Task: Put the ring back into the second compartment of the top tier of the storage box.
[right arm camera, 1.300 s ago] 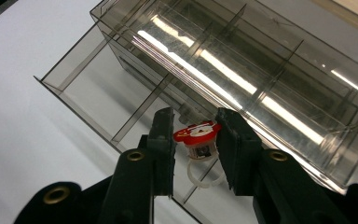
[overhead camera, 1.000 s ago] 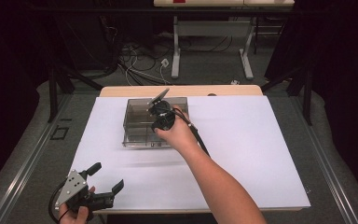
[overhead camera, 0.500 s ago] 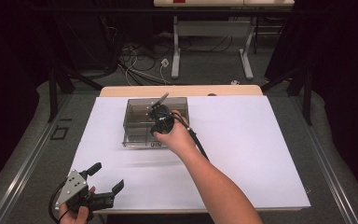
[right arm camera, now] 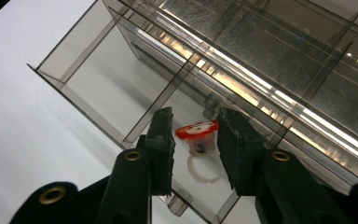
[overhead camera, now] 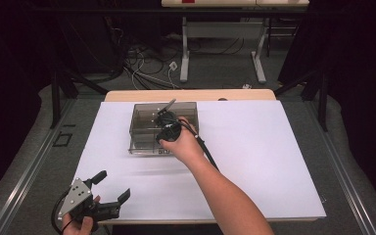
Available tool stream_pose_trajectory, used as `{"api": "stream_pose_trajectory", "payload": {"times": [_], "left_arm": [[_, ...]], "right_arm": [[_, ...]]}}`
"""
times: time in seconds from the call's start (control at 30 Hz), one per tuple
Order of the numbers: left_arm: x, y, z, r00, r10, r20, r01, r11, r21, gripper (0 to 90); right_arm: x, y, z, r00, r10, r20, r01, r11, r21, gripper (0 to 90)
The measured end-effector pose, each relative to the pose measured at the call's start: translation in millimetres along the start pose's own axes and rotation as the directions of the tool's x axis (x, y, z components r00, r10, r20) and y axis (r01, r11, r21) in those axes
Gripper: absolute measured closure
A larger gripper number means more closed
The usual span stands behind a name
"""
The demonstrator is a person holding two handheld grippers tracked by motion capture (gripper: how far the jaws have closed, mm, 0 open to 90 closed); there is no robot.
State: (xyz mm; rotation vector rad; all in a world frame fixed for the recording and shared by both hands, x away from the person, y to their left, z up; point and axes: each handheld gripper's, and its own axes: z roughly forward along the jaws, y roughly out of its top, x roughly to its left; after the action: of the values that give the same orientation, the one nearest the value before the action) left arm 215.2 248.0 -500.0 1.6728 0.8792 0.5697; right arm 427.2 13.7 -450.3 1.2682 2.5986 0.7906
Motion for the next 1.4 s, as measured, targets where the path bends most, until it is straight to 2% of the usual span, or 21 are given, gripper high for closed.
{"api": "stream_pose_trajectory", "payload": {"times": [0.07,0.1,0.17,0.2,0.23,0.27,0.4,0.43,0.53,0.57,0.7,0.77,0.87,0.9,0.93,1.0,1.1,1.13,1.17,1.3,1.4], "left_arm": [[0.0,-0.1,0.1,1.0,0.0,0.0,0.0,1.0,0.001,1.6],[0.0,0.0,0.1,1.0,0.001,0.0,-0.001,1.0,0.001,1.6],[-0.1,0.0,0.2,1.0,-0.001,0.0,0.001,1.0,0.0,1.6],[-0.1,0.0,0.3,1.0,-0.001,0.0,0.001,1.0,0.0,1.6],[-0.2,-0.1,0.3,1.0,-0.003,0.001,0.003,1.0,0.001,1.6],[-0.3,-0.1,0.3,1.0,-0.003,0.0,0.003,1.0,0.002,1.6],[-0.5,-0.1,0.4,1.0,-0.002,0.001,0.002,1.0,0.002,1.6],[-0.5,-0.1,0.4,1.0,-0.003,0.0,0.003,1.0,0.002,1.6],[-0.4,-0.2,0.3,1.0,-0.003,0.001,0.003,1.0,0.001,1.6],[-0.4,-0.2,0.3,1.0,-0.003,0.001,0.003,1.0,0.001,1.6],[-0.5,-0.3,0.6,1.0,-0.004,0.001,0.004,1.0,0.003,1.6],[-0.5,-0.3,0.7,1.0,-0.004,0.001,0.004,1.0,0.003,1.6],[-0.5,-0.3,1.0,1.0,-0.006,0.0,0.006,1.0,0.002,1.6],[-0.5,-0.3,1.0,1.0,-0.006,-0.001,0.006,1.0,0.002,1.6],[-0.5,-0.3,1.0,1.0,-0.006,0.0,0.006,1.0,0.002,1.6],[-0.4,-0.3,1.2,1.0,-0.008,0.0,0.008,1.0,0.001,1.6],[-0.1,-0.3,1.6,1.0,-0.005,0.001,0.005,1.0,0.0,1.6],[-0.1,-0.2,1.7,1.0,-0.005,0.002,0.005,1.0,0.0,1.6],[-0.2,-0.1,1.9,1.0,-0.006,0.001,0.006,1.0,-0.001,1.6],[0.0,0.3,3.6,1.0,-0.006,0.004,0.006,1.0,0.003,1.6],[1.1,0.9,5.4,1.0,-0.004,0.009,0.004,1.0,0.004,1.6]], "right_arm": [[0.2,0.1,-0.3,1.0,-0.002,-0.003,0.002,1.0,-0.003,64.9],[1.0,-1.2,2.8,1.0,0.008,-0.005,-0.008,0.998,-0.055,64.3],[0.4,0.0,-1.0,1.0,-0.002,0.0,0.002,1.0,-0.009,63.2],[0.2,-0.3,-0.6,1.0,-0.003,-0.003,0.003,1.0,-0.025,62.5],[-0.1,0.2,-2.1,1.0,-0.009,-0.003,0.009,1.0,-0.01,62.1],[0.4,-0.8,-0.4,1.0,0.004,-0.009,-0.004,0.999,-0.046,61.5],[0.0,0.0,-3.9,1.0,-0.002,-0.006,0.002,1.0,-0.025,60.2],[0.2,-0.8,-2.2,0.9999,0.005,-0.009,-0.005,0.998,-0.055,60.1],[-0.8,0.1,-5.9,1.0,-0.002,-0.008,0.002,1.0,-0.027,59.5],[-0.7,-0.7,-4.3,0.9999,0.005,-0.009,-0.005,0.998,-0.06,59.2],[-2.9,-0.2,-8.8,0.9999,-0.004,-0.01,0.003,0.999,-0.044,56.8],[-3.4,-1.1,-7.7,0.9998,0.006,-0.018,-0.007,0.997,-0.082,55.5],[-5.3,-0.7,-11.1,0.9998,0.009,-0.018,-0.01,0.998,-0.058,54.7],[-5.6,-1.4,-9.6,0.9996,0.013,-0.024,-0.016,0.996,-0.089,54.4],[-6.3,-0.9,-12.5,0.9997,0.01,-0.023,-0.011,0.998,-0.06,53.9],[-6.6,-1.1,-13.8,0.9998,0.006,-0.02,-0.007,0.998,-0.062,52.9],[-8.1,-2.7,-14.4,0.9998,-0.005,-0.018,0.003,0.994,-0.109,50.8],[-9.3,-2.4,-17.1,0.9997,-0.014,-0.021,0.012,0.996,-0.086,50.6],[-9.4,-3.3,-16.0,0.9998,-0.011,-0.016,0.009,0.993,-0.118,49.7],[-12.7,-4.9,-20.2,0.9995,-0.016,-0.026,0.013,0.991,-0.13,47.0],[-15.3,-7.7,-20.2,0.9992,-0.034,-0.021,0.03,0.985,-0.169,44.4]]}}
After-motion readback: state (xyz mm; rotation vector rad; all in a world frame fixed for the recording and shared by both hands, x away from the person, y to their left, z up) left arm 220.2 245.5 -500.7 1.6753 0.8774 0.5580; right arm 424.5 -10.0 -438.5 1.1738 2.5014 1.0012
